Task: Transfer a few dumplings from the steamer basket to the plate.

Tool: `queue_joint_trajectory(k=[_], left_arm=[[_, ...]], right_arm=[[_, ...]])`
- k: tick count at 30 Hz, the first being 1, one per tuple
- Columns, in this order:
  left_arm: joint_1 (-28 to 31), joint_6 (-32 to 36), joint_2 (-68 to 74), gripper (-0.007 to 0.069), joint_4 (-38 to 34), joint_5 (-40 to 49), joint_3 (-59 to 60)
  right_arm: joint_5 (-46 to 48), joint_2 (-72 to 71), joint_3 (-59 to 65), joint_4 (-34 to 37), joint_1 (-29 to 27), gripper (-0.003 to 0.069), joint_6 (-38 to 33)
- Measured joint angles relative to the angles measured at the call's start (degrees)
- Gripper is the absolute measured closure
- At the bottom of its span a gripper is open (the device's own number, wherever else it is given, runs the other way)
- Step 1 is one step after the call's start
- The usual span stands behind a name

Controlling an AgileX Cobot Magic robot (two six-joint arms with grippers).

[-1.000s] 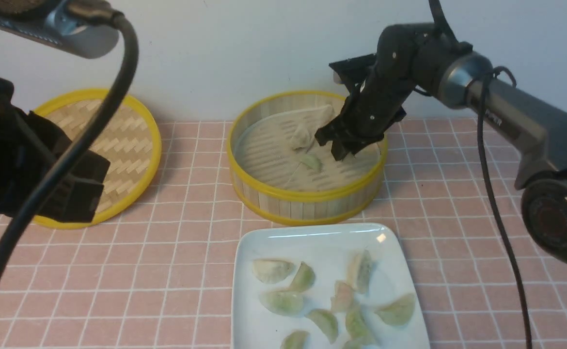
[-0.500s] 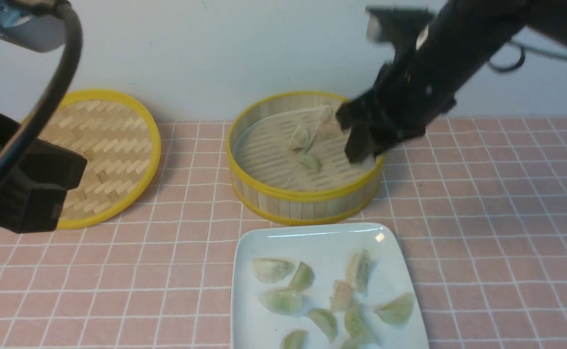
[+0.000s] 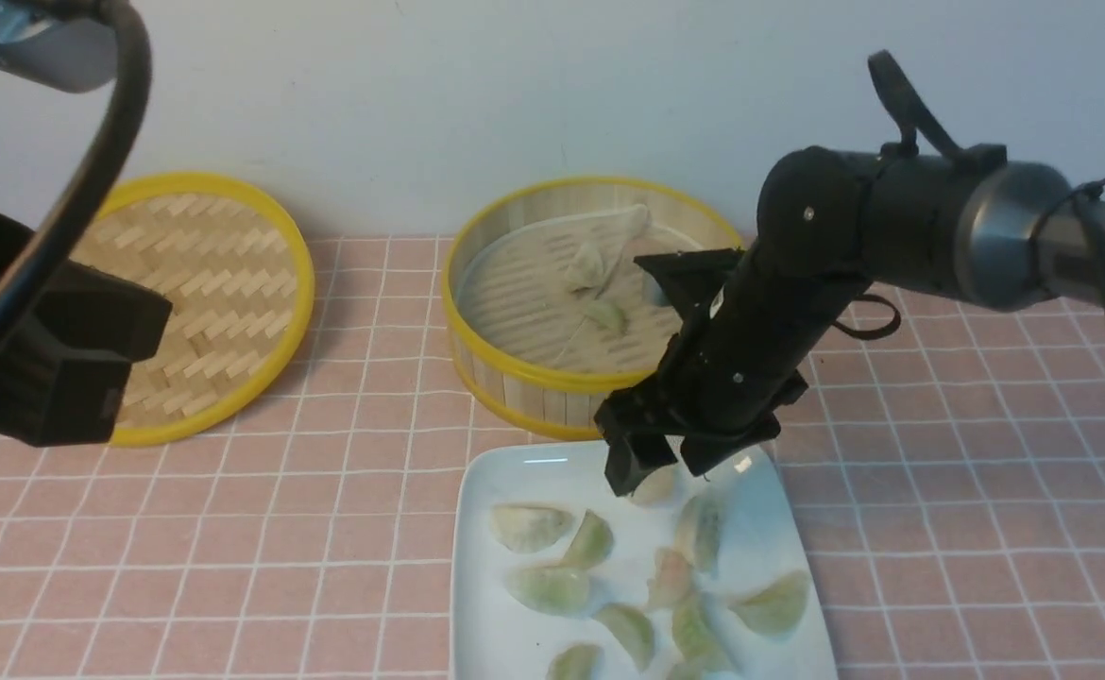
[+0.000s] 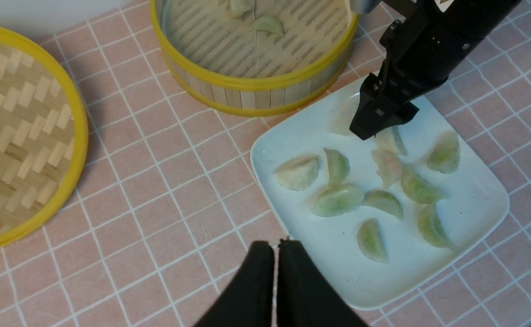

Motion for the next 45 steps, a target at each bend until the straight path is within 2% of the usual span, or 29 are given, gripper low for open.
queue_joint_trajectory(k=[2,3,5,7,8,9,10,12,17,21,26,27,28,32,34,38,45], left_arm=[[0.00,0.00,0.00,0.0631,0.00,-0.12,0.00],[0.00,0.00,0.00,0.0631,0.00,-0.17,0.00],[0.00,0.00,0.00,0.0631,0.00,-0.28,0.00],[0.00,0.00,0.00,0.0631,0.00,-0.28,0.00],[0.00,0.00,0.00,0.0631,0.00,-0.28,0.00],[0.00,0.00,0.00,0.0631,0.00,-0.29,0.00],[0.00,0.00,0.00,0.0631,0.05,-0.34,0.00],[0.00,0.00,0.00,0.0631,0.05,-0.40,0.00],[0.00,0.00,0.00,0.0631,0.05,-2.24,0.00],[0.00,0.00,0.00,0.0631,0.05,-5.62,0.00],[0.00,0.00,0.05,0.0631,0.05,-9.63,0.00],[0.00,0.00,0.05,0.0631,0.05,-9.74,0.00],[0.00,0.00,0.11,0.0631,0.05,-10.38,0.00],[0.00,0.00,0.72,0.0631,0.05,-11.33,0.00],[0.00,0.00,1.04,0.0631,0.05,-11.45,0.04],[0.00,0.00,1.11,0.0631,0.18,-12.60,0.22],[0.00,-0.28,-5.32,0.0631,0.61,-15.59,7.80]], right_arm=[[3.69,-0.59,-2.58,-1.36,0.00,0.0114,0.00],[5.63,-1.39,-3.81,-2.48,0.00,0.0141,0.00],[7.68,-4.48,-5.33,-4.85,0.00,0.0235,0.30],[8.44,-9.47,-5.92,-7.51,0.00,0.0386,1.20],[8.58,-10.62,-6.05,-7.96,0.00,0.0419,1.54],[9.01,-14.99,-6.26,-9.18,0.00,0.0532,2.47],[9.16,-18.37,-6.33,-9.72,0.00,0.0589,3.18],[9.54,-24.63,-6.33,-10.05,0.00,0.0645,4.06],[9.95,-40.59,-2.93,-10.10,0.00,0.0671,5.19],[3.92,-58.80,9.52,-10.61,0.00,0.0672,6.13],[-13.23,-80.71,30.87,-12.57,0.00,0.0673,6.50],[-14.07,-82.50,31.88,-12.87,0.00,0.0673,6.57],[-20.36,-88.70,39.89,-14.05,0.00,0.0673,7.23],[-35.86,-103.59,56.68,-16.87,0.00,0.0673,7.59],[-39.81,-109.44,61.94,-17.24,0.00,0.0673,7.59],[-46.20,-114.61,69.66,-18.64,0.00,0.0673,7.59],[-49.22,-114.61,70.36,-18.23,0.00,0.0673,7.64]])
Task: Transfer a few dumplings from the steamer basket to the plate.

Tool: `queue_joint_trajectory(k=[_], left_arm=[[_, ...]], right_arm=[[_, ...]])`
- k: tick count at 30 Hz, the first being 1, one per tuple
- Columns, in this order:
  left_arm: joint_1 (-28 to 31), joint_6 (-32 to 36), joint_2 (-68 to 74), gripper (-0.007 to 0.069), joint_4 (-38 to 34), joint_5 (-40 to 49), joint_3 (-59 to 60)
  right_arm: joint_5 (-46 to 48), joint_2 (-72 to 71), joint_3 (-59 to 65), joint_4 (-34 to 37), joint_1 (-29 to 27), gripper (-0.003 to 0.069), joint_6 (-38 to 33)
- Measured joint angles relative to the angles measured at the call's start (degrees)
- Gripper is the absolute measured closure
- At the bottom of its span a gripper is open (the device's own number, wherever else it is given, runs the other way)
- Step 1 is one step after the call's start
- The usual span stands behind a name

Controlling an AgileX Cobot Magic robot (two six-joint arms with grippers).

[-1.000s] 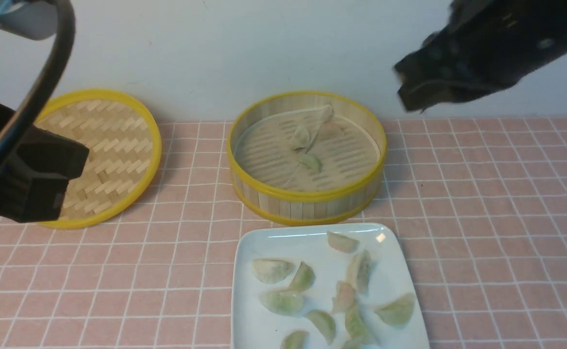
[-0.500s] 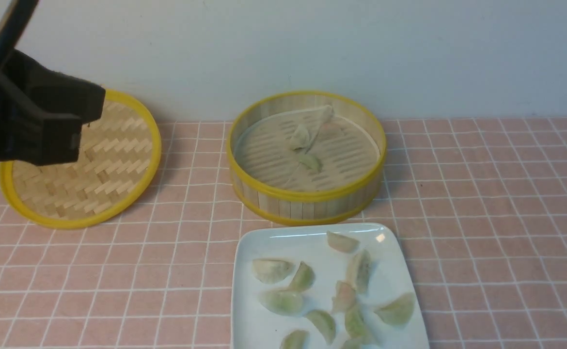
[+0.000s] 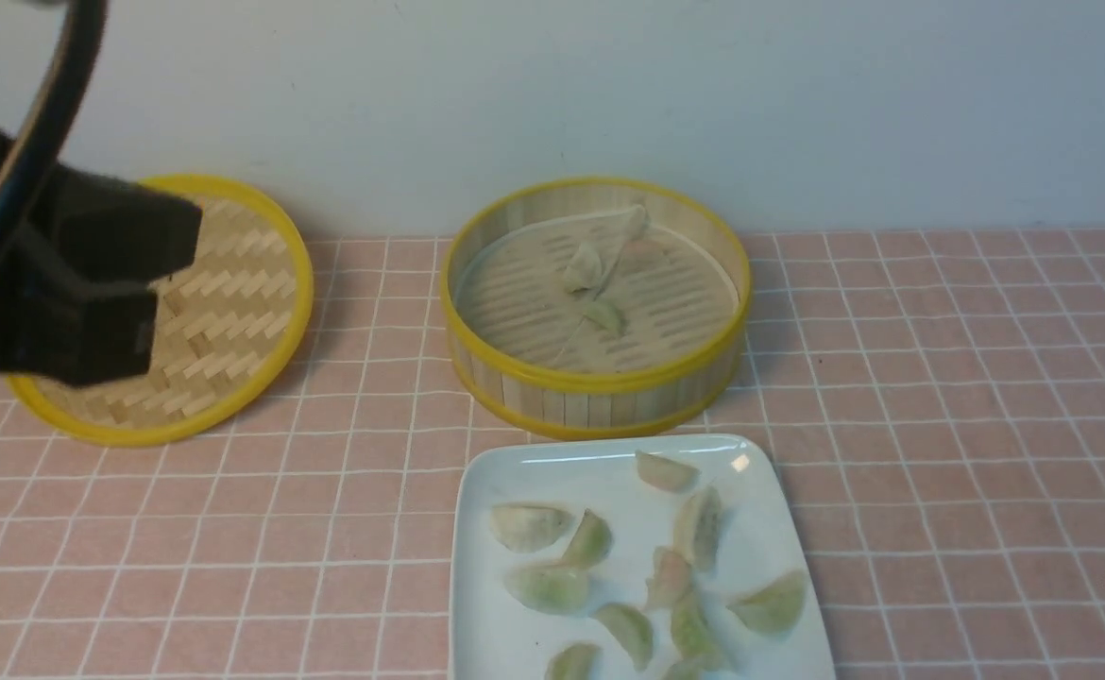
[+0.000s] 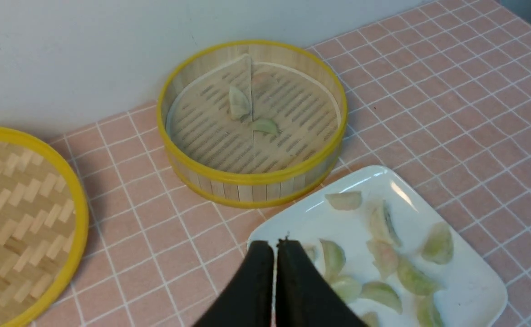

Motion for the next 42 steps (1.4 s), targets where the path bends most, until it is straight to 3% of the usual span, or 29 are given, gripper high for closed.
queue_joint_trajectory(k=[8,15,31,37,38,42], left_arm=[[0.00,-1.77,-20.40,0.0631,0.89,-13.63,17.32],[0.00,-1.90,-28.84,0.0631,0.89,-14.13,21.92],[0.96,-1.90,-30.98,0.0631,1.85,-15.47,24.64],[12.23,0.99,-38.38,0.0631,0.62,-22.63,38.04],[17.36,3.07,-41.61,0.0631,-0.40,-24.55,44.25],[25.58,4.53,-46.26,0.0631,-1.72,-26.47,54.95]], right_arm=[[0.07,0.00,0.00,0.00,0.00,0.0673,0.00],[0.07,0.00,0.00,0.06,0.00,0.0673,0.00],[0.07,0.00,0.00,0.06,0.00,0.0673,0.00],[0.07,0.00,0.00,0.06,0.00,0.0673,0.00],[0.07,0.00,0.00,0.06,0.00,0.0673,0.00],[0.07,0.00,0.00,0.06,0.00,0.0673,0.00]])
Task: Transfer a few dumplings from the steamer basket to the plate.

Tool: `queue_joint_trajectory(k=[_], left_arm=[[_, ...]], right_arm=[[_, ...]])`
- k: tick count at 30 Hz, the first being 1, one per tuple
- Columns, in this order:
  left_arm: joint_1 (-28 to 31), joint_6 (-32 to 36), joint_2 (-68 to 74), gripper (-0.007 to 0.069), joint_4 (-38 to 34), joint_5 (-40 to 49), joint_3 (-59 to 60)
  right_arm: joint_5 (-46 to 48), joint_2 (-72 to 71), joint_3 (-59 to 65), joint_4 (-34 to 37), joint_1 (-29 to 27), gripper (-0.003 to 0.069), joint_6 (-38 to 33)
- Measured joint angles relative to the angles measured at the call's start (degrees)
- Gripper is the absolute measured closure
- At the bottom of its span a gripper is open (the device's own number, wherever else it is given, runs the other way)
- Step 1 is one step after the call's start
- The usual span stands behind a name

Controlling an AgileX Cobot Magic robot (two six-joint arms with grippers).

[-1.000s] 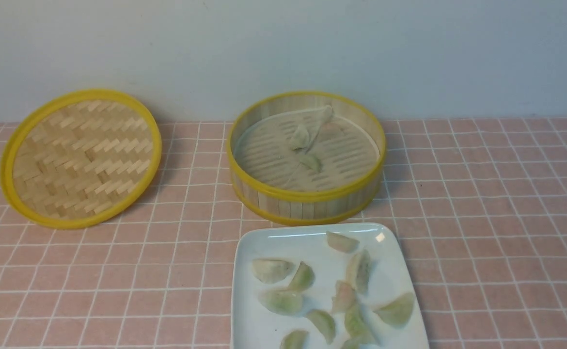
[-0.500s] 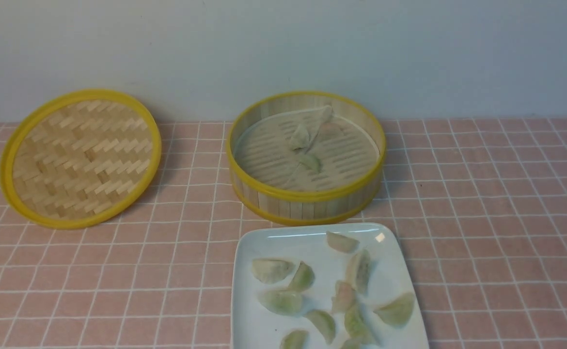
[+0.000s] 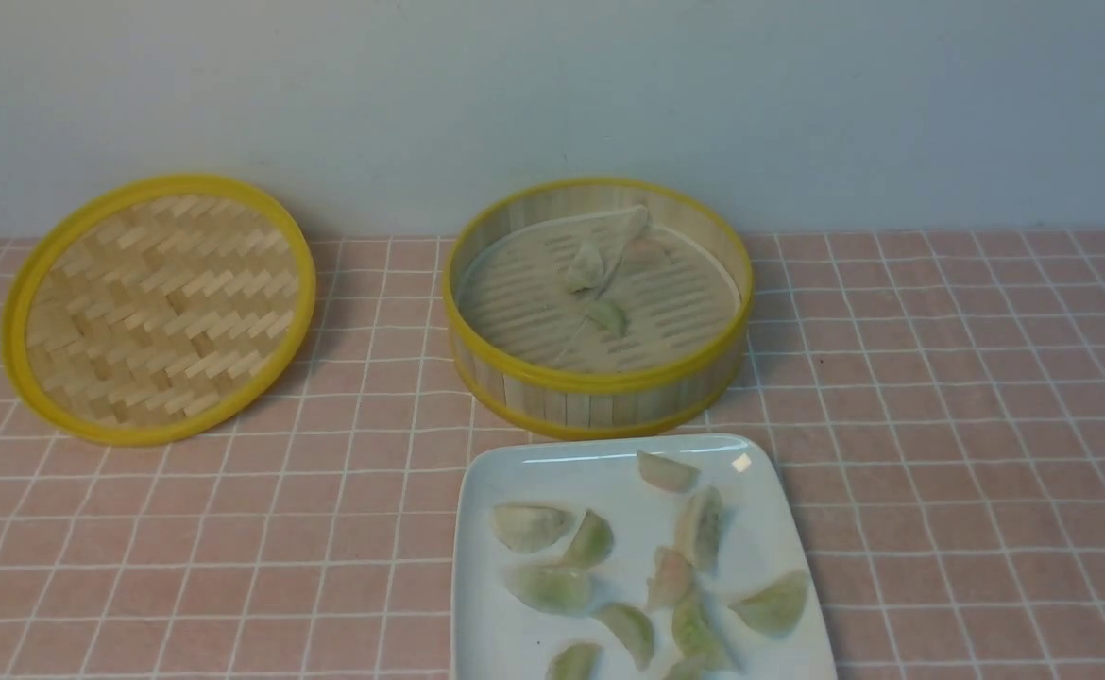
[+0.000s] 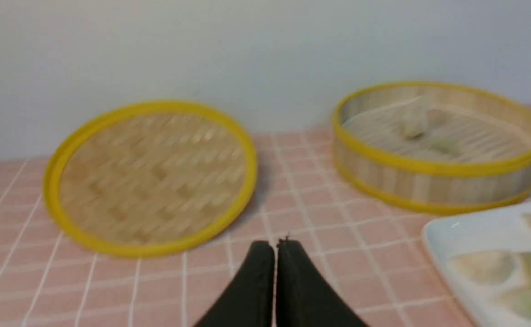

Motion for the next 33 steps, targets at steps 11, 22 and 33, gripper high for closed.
queue_joint_trajectory(k=[11,22,33], left_arm=[[7.41,0.33,-2.73,0.0631,-1.39,-0.29,10.37],[7.41,0.33,-2.73,0.0631,-1.51,-0.29,10.37],[7.41,0.33,-2.73,0.0631,-1.51,-0.29,10.37]], right_arm=[[0.04,0.00,0.00,0.00,0.00,0.0673,0.00],[0.04,0.00,0.00,0.00,0.00,0.0673,0.00],[0.19,0.00,0.00,-0.41,0.00,0.0673,0.00]])
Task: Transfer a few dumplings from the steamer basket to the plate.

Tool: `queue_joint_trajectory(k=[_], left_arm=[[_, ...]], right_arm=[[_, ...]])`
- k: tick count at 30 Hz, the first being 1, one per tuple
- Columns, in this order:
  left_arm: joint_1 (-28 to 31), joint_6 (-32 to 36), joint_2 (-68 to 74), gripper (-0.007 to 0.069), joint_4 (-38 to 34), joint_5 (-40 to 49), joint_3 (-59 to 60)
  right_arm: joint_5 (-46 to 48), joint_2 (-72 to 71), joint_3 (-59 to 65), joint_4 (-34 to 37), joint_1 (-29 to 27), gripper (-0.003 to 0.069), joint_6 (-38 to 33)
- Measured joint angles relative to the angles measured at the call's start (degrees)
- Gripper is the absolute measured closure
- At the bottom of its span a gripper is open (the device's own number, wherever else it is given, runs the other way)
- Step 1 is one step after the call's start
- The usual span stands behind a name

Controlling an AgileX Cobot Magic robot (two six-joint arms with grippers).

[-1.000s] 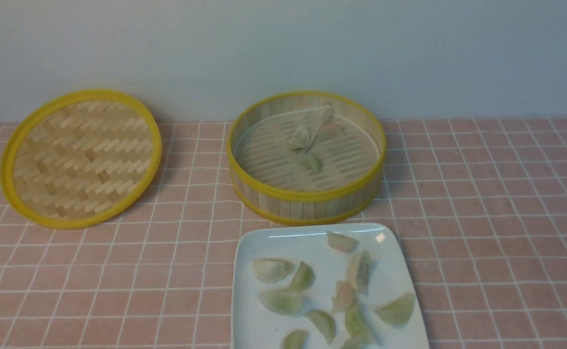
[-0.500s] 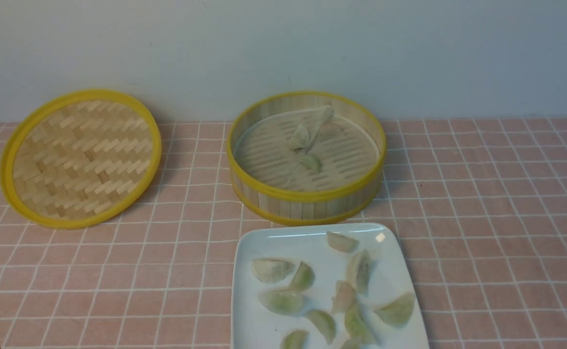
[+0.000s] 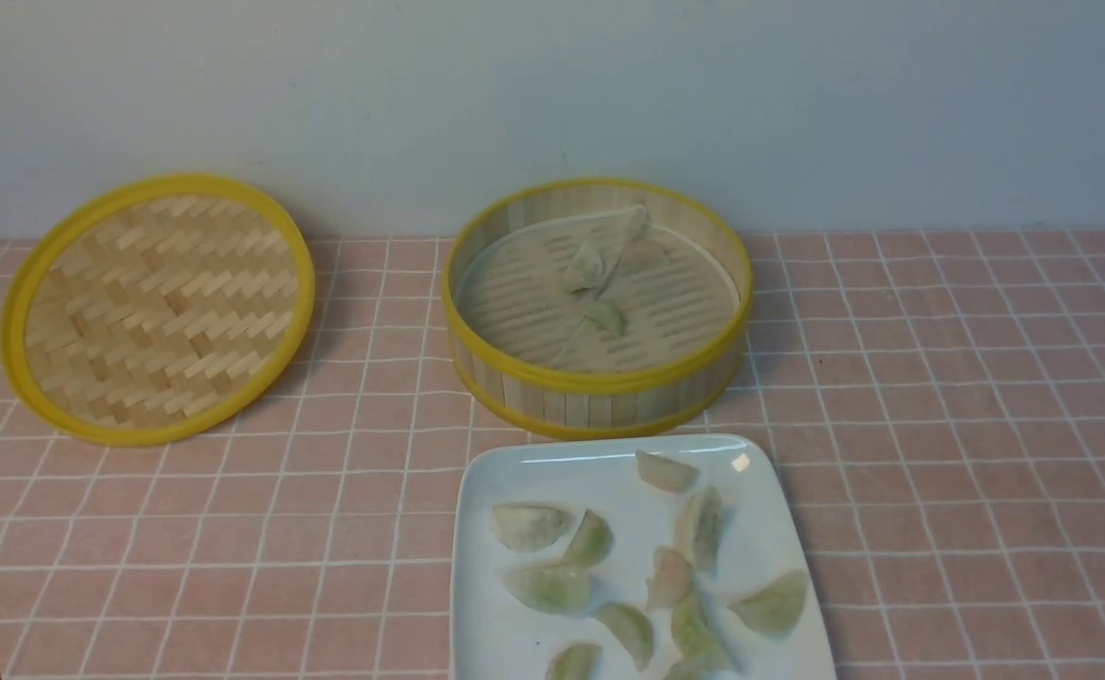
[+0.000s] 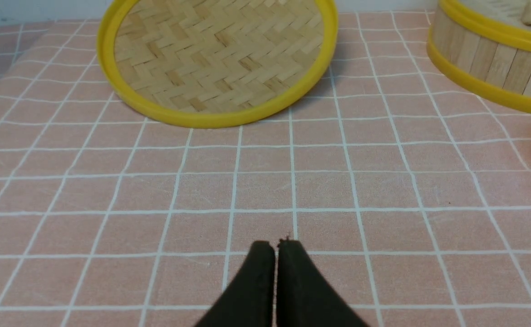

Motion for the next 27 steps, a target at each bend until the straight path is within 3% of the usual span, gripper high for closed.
queue_joint_trajectory(k=[2,6,9,13,16,27], left_arm=[[0.00,0.00,0.00,0.0631,0.00,0.00,0.00],[0.00,0.00,0.00,0.0631,0.00,0.00,0.00],[0.00,0.00,0.00,0.0631,0.00,0.00,0.00],[0.00,0.00,0.00,0.0631,0.00,0.00,0.00],[0.00,0.00,0.00,0.0631,0.00,0.00,0.00],[0.00,0.00,0.00,0.0631,0.00,0.00,0.00]], right_arm=[[0.56,0.00,0.11,-0.29,-0.37,0.0673,0.00],[1.83,0.00,2.64,-0.34,-6.76,0.0673,-0.05],[3.23,0.00,8.77,-0.40,-16.81,0.0673,-0.05],[4.71,0.00,17.23,-0.47,-24.37,0.0673,-0.05],[8.73,0.00,18.61,-0.52,-25.93,0.0673,-0.05],[9.64,0.00,18.50,-0.70,-26.05,0.0673,-0.05]])
